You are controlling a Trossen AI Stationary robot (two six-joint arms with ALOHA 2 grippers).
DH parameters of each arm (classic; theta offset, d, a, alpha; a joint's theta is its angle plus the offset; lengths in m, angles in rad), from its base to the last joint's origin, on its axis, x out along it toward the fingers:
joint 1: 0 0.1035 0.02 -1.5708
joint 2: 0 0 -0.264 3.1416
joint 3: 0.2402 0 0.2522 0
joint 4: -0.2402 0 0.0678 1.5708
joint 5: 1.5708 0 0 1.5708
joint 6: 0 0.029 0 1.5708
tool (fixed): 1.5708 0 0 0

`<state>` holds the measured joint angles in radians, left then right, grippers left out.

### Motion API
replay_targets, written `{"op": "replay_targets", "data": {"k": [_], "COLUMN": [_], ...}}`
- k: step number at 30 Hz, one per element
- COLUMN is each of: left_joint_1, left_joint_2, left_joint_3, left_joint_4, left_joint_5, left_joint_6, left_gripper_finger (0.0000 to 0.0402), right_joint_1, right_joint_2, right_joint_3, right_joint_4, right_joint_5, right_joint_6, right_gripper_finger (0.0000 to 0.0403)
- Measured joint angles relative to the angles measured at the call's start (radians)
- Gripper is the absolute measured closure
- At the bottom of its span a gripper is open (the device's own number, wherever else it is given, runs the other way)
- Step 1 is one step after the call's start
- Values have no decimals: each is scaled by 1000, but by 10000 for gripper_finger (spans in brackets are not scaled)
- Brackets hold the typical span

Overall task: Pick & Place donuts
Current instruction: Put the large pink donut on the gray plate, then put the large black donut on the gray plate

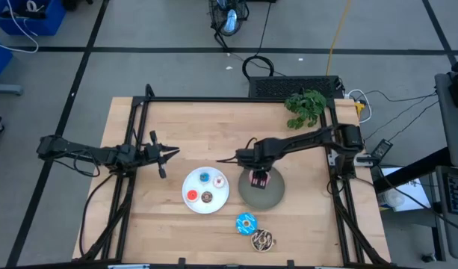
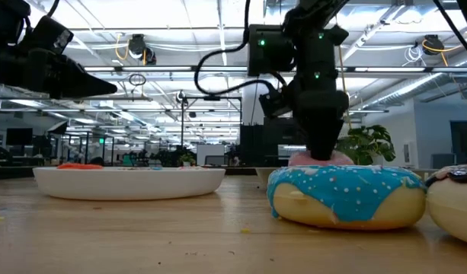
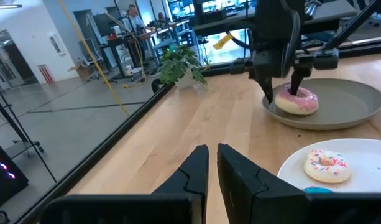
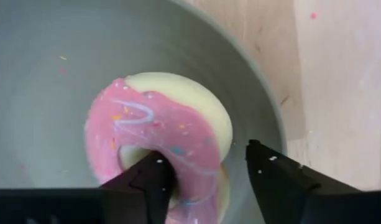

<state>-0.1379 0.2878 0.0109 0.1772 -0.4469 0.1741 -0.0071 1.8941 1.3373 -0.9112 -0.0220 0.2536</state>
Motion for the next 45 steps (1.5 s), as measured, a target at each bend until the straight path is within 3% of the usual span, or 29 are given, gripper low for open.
{"op": "replay_targets", "data": {"k": [7, 19, 24, 32, 41, 45], "left_joint_1": [0, 0, 0, 0, 0, 0], "left_joint_2": [0, 0, 0, 0, 0, 0], "left_joint_3": [0, 0, 0, 0, 0, 0], "left_joint_4": [0, 0, 0, -1, -1, -9], "left_joint_5": [0, 0, 0, 0, 0, 0], "left_joint_6": [0, -1, -2, -15, -29, -29], "left_gripper_finger": [360, 360, 360, 360, 360, 360], "right_joint_1": [0, -5, -1, 136, 293, 335], "right_joint_2": [-58, -86, -176, -317, -331, -329], "right_joint_3": [1, 2, 2, 2, 3, 2], "right_joint_4": [1, -56, -96, -96, -174, -149], "right_joint_5": [-3, -6, -104, -135, -82, -1], "right_joint_6": [45, 30, 114, 249, 363, 354], "right_gripper_finger": [181, 165, 175, 235, 389, 386]}}
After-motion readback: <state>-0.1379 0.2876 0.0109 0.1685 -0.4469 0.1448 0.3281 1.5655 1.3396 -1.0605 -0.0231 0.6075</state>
